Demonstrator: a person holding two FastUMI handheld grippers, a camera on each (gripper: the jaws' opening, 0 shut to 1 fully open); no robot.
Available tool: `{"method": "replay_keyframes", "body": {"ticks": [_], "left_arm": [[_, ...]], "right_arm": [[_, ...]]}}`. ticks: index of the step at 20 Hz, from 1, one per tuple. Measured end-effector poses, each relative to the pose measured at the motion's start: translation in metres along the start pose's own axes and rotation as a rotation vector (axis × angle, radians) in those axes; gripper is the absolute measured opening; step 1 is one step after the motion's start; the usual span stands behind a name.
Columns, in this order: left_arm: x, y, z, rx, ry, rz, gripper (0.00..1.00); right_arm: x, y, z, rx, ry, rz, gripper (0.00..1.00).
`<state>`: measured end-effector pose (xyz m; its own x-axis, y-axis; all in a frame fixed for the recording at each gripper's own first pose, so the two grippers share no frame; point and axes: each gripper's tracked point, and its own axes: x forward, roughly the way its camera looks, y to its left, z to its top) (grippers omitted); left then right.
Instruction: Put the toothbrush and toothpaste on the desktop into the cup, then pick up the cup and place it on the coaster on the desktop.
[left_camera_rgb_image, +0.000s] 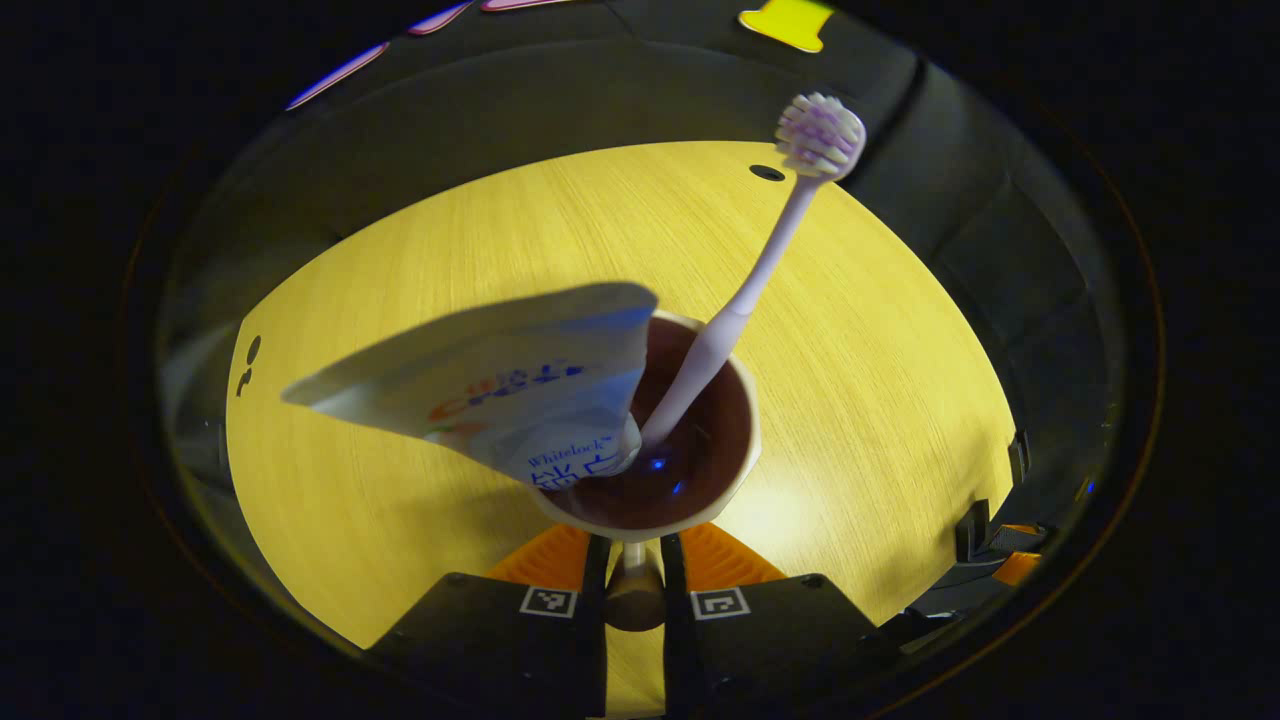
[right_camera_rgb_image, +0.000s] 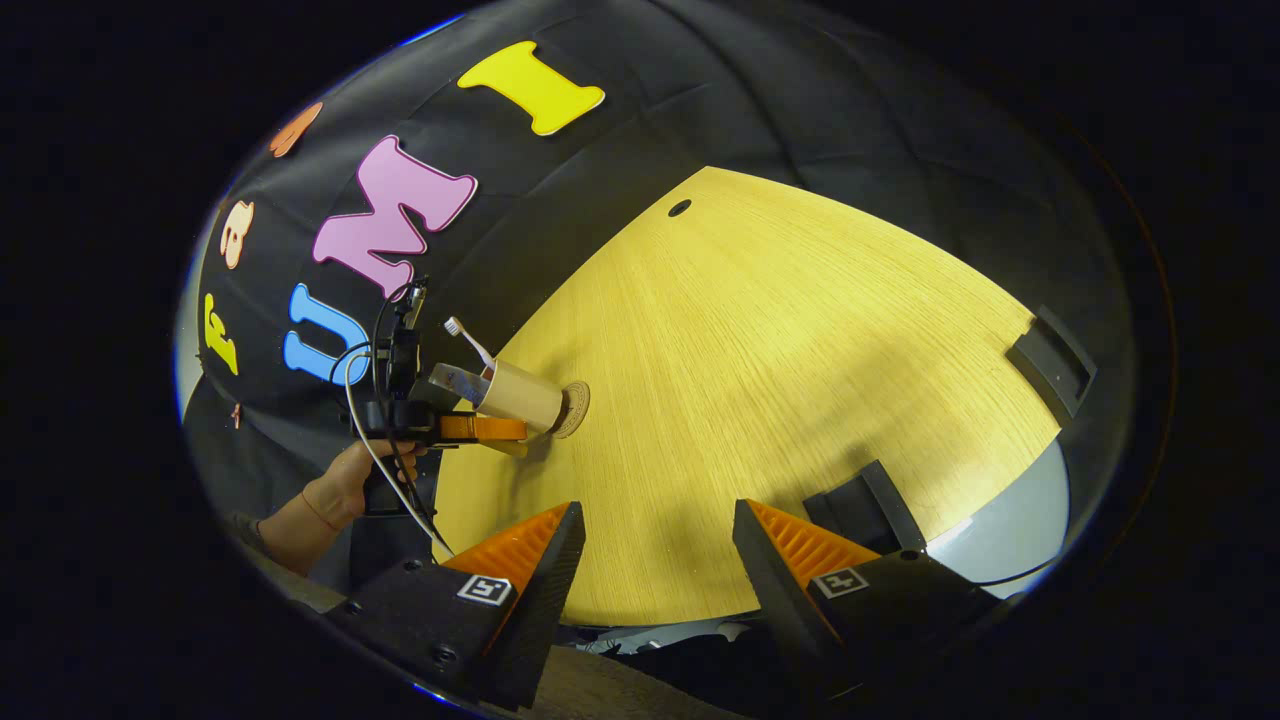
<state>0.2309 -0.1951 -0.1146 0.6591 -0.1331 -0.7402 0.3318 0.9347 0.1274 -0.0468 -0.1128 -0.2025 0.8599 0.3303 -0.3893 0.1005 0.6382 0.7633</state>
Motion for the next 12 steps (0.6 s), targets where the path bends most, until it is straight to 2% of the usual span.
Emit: {"method": "replay_keyframes", "body": {"ticks": [1,2,3,4,5,6,7,8,12], "left_arm": [[0.001,-0.003,0.001,0.007,0.002,-0.001,0.27],[0.004,-0.004,0.001,0.014,0.004,-0.001,0.22],[0.006,-0.007,0.002,0.019,0.005,-0.002,0.27],[0.007,-0.010,0.001,0.023,0.009,-0.003,0.22],[0.009,-0.012,0.002,0.026,0.011,-0.003,0.27],[0.010,-0.013,0.001,0.029,0.013,-0.003,0.27],[0.011,-0.014,0.001,0.030,0.015,-0.002,0.22],[0.012,-0.015,0.001,0.031,0.017,0.000,0.27],[0.012,-0.018,0.000,0.034,0.020,0.017,0.27]], "right_arm": [[0.000,-0.002,0.001,0.004,-0.002,-0.002,0.92],[-0.002,-0.004,0.000,0.009,-0.004,-0.005,0.92],[-0.003,-0.006,0.001,0.014,-0.006,-0.007,0.92],[-0.005,-0.008,0.002,0.018,-0.008,-0.010,0.92],[-0.005,-0.009,0.002,0.022,-0.009,-0.012,0.92],[-0.007,-0.011,0.001,0.025,-0.009,-0.014,0.92],[-0.007,-0.011,0.002,0.028,-0.010,-0.015,0.92],[-0.008,-0.012,0.001,0.030,-0.010,-0.016,0.92],[-0.011,-0.016,0.000,0.035,-0.008,-0.016,0.92]]}}
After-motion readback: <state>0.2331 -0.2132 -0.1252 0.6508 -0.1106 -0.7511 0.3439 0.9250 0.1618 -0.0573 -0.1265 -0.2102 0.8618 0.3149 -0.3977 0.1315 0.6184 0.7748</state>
